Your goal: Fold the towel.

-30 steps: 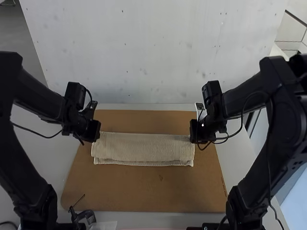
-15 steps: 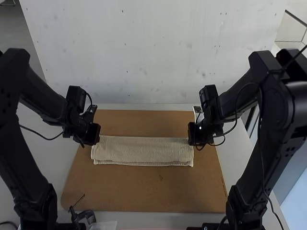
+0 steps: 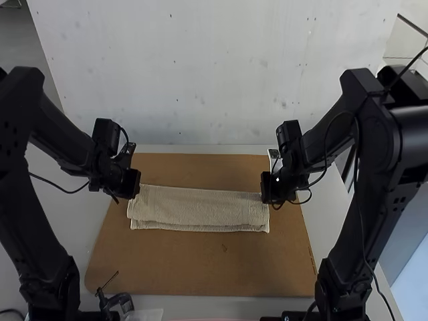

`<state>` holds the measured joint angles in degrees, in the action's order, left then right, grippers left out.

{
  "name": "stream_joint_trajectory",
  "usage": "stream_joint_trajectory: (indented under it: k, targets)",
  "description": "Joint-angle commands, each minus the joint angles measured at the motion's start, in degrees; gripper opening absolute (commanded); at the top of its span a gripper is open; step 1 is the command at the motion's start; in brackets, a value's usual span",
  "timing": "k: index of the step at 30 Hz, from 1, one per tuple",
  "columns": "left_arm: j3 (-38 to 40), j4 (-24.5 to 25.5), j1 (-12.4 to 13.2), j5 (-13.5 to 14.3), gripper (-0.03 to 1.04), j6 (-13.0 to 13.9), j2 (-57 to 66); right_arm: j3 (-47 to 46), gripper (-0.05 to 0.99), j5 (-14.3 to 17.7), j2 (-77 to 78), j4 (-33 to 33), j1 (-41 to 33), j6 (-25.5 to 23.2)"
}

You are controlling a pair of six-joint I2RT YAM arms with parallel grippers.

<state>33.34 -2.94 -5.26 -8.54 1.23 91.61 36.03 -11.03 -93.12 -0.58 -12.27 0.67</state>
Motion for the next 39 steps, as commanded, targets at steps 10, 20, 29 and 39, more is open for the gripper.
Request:
stream_joint_trajectory:
  k: [10,20,29,39]
  targets:
    - [1.81,-0.40,0.42,2.12,0.33,0.26,1.90,2.38,0.17,3.38,-1.27,-1.44,-0.03,-0.40]
    - [2.17,-0.84,0.16,2.21,0.80,1.31,1.64,2.99,0.41,3.73,-1.80,-1.71,0.23,-0.58]
    - [2.52,-1.89,1.74,2.56,0.85,-0.36,-1.44,3.43,0.42,4.00,0.48,-0.30,2.34,-0.32]
    - [2.34,-1.63,2.36,3.09,0.85,-0.62,-4.69,3.08,0.42,3.82,4.09,7.43,2.96,1.71]
